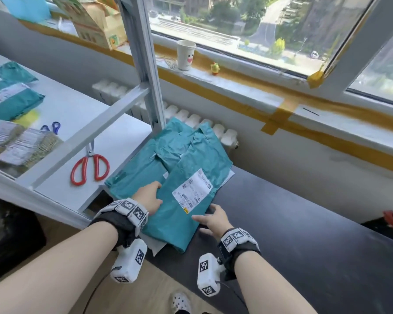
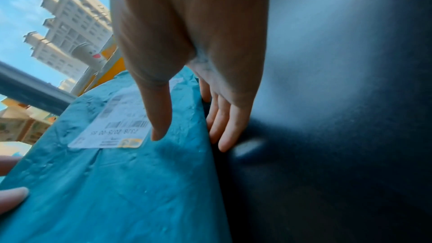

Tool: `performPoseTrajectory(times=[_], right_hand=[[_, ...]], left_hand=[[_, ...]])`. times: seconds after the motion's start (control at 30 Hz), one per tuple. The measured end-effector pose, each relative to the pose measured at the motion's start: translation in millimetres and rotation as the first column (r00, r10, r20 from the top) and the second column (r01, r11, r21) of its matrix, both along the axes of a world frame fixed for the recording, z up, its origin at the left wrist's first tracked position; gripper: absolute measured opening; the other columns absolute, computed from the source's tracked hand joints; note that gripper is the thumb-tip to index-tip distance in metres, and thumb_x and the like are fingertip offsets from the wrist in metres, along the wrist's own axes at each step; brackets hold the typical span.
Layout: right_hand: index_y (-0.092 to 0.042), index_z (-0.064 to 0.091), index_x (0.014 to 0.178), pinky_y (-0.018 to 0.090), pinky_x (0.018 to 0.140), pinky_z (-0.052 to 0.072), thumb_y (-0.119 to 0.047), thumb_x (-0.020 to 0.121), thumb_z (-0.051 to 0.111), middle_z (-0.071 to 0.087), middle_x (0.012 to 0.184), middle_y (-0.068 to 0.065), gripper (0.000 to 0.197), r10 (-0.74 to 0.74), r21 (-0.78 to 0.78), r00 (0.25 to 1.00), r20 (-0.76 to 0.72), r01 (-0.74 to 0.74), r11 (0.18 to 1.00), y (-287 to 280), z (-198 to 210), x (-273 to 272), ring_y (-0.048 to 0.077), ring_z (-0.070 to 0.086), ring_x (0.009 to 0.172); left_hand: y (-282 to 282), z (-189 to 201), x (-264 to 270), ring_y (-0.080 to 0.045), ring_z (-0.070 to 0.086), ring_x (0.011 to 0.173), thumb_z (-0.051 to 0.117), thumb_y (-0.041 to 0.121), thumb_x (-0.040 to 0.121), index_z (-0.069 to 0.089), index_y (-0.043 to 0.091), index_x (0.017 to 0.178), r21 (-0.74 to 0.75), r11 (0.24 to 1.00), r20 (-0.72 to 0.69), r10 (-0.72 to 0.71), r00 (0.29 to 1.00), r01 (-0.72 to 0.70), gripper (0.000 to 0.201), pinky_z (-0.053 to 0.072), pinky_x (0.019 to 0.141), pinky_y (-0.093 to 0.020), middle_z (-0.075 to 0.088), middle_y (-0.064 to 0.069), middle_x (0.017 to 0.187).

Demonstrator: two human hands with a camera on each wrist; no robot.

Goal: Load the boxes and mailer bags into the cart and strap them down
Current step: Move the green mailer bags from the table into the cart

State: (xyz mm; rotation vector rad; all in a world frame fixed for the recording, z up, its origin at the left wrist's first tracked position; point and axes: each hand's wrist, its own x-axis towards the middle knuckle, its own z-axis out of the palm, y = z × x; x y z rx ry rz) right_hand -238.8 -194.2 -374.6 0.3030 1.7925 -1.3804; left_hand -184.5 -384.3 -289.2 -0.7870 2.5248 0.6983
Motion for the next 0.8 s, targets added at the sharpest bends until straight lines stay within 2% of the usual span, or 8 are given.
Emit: performPoseTrajectory(times=[0.07, 0.13, 0.27, 0.37, 0.43, 0.5, 0.6, 0.8], right_hand=[[-0.017, 0.047, 0.111, 0.040, 0.088, 0.052, -0.001, 0.077, 0.073, 0.066, 0.103, 0.000, 0.046, -0.015, -0.026, 1.000, 0.004, 0.015, 1.000, 5, 5, 3, 0.018, 0.062, 0.104], [-0.020, 0.045, 0.109, 0.039, 0.085, 0.053, 0.004, 0.076, 0.072, 0.066, 0.102, 0.003, 0.048, -0.045, -0.048, 0.999, -0.006, 0.045, 0.998, 13, 12, 7, 0.019, 0.062, 0.103], [-0.012, 0.045, 0.121, 0.043, 0.087, 0.055, 0.010, 0.076, 0.069, 0.064, 0.109, 0.012, 0.055, -0.140, -0.123, 0.989, -0.052, 0.133, 0.984, 35, 30, 22, 0.025, 0.064, 0.104], [-0.011, 0.042, 0.129, 0.046, 0.091, 0.053, 0.011, 0.076, 0.069, 0.061, 0.104, 0.011, 0.063, -0.193, -0.159, 0.976, -0.105, 0.175, 0.972, 59, 50, 42, 0.027, 0.063, 0.104], [-0.013, 0.039, 0.132, 0.044, 0.090, 0.053, 0.011, 0.077, 0.068, 0.056, 0.096, 0.006, 0.067, -0.233, -0.178, 0.962, -0.145, 0.206, 0.962, 81, 65, 61, 0.026, 0.061, 0.100], [-0.010, 0.037, 0.135, 0.037, 0.082, 0.054, 0.014, 0.077, 0.066, 0.054, 0.090, 0.005, 0.069, -0.291, -0.194, 0.939, -0.186, 0.255, 0.947, 107, 78, 84, 0.022, 0.062, 0.088], [-0.006, 0.037, 0.136, 0.032, 0.072, 0.054, 0.016, 0.076, 0.067, 0.057, 0.085, 0.004, 0.071, -0.354, -0.193, 0.905, -0.236, 0.314, 0.930, 152, 91, 124, 0.017, 0.062, 0.078], [0.001, 0.050, 0.125, 0.038, 0.086, 0.053, 0.013, 0.072, 0.071, 0.064, 0.095, 0.008, 0.059, -0.485, -0.135, 0.807, -0.337, 0.468, 0.873, 252, 111, 201, 0.027, 0.064, 0.095]], left_hand=[[2, -1, 1, -0.025, 0.051, 0.122, 0.058, 0.012, 0.089, 0.047, 0.013, 0.131, 0.024, 0.999, -0.040, 0.045, 0.998, -0.044, 0.044, 0.043, 0.097, -0.031, 0.054, -0.010, 0.132], [6, 4, 5, -0.025, 0.053, 0.121, 0.060, 0.011, 0.086, 0.049, 0.016, 0.127, 0.055, 0.996, -0.076, 0.071, 0.995, -0.067, 0.042, 0.046, 0.096, -0.034, 0.057, -0.011, 0.128], [25, 23, 18, -0.026, 0.056, 0.115, 0.062, 0.011, 0.085, 0.053, 0.018, 0.124, 0.086, 0.994, -0.146, 0.072, 0.987, -0.060, 0.040, 0.048, 0.092, -0.032, 0.059, -0.013, 0.124], [49, 41, 33, -0.027, 0.057, 0.114, 0.062, 0.011, 0.087, 0.053, 0.016, 0.129, 0.074, 0.997, -0.221, 0.030, 0.975, -0.014, 0.043, 0.044, 0.092, -0.029, 0.059, -0.013, 0.125], [69, 50, 46, -0.026, 0.056, 0.115, 0.062, 0.011, 0.087, 0.051, 0.015, 0.132, 0.063, 0.998, -0.273, -0.004, 0.962, 0.022, 0.047, 0.042, 0.094, -0.028, 0.057, -0.013, 0.126], [93, 58, 63, -0.026, 0.056, 0.114, 0.065, 0.011, 0.085, 0.053, 0.014, 0.131, 0.064, 0.996, -0.343, -0.037, 0.939, 0.062, 0.048, 0.040, 0.095, -0.027, 0.059, -0.013, 0.123], [134, 62, 94, -0.026, 0.058, 0.111, 0.066, 0.010, 0.082, 0.056, 0.015, 0.127, 0.079, 0.988, -0.411, -0.089, 0.907, 0.133, 0.046, 0.041, 0.093, -0.027, 0.063, -0.012, 0.116], [232, 66, 137, -0.026, 0.061, 0.086, 0.071, 0.009, 0.076, 0.060, 0.014, 0.120, 0.141, 0.948, -0.464, -0.190, 0.865, 0.284, 0.045, 0.046, 0.079, -0.027, 0.061, -0.006, 0.085]])
